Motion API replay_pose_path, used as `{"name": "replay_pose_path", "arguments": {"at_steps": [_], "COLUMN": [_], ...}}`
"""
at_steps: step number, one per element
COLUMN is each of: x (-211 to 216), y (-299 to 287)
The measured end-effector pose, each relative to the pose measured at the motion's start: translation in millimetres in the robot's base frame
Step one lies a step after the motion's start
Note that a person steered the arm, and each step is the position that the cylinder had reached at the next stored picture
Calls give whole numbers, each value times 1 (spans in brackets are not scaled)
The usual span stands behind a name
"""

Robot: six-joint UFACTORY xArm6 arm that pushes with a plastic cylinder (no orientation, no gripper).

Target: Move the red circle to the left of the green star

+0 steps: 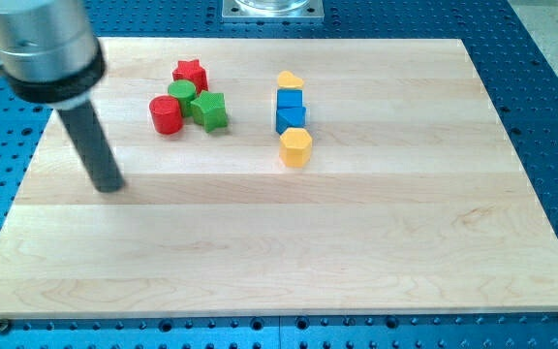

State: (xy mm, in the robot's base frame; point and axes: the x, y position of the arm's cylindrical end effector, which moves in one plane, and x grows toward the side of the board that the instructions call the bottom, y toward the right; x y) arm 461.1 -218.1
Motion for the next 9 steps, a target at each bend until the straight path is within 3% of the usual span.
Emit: {"name": "replay_pose_path", "arguments": {"at_steps": [2,3,5,7,9], "x": [-121,-158,-111,-139,-114], "y": [-66,-54,45,68,68]}}
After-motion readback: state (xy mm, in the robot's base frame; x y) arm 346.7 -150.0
